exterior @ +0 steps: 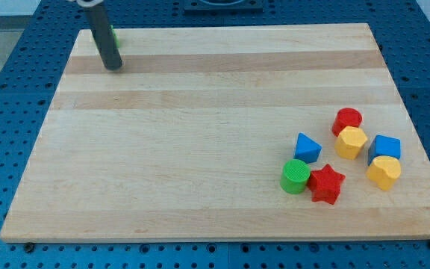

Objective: Slide the red circle slightly bottom center of the board

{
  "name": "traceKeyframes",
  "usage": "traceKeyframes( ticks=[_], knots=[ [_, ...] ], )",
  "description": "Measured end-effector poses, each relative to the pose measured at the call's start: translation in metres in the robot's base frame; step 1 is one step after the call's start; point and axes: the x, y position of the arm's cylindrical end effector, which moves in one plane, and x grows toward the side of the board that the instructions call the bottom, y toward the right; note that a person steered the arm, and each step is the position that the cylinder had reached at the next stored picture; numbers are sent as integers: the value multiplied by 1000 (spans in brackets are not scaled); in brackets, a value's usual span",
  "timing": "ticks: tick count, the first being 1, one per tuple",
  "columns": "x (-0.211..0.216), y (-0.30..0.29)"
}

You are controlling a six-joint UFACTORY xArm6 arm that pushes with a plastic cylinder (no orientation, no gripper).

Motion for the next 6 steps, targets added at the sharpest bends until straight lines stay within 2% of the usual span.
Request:
traceKeyframes(
  ticks=[2, 3, 6],
  knots=[
    [83, 32],
    [83, 88],
    [83, 311]
  ],
)
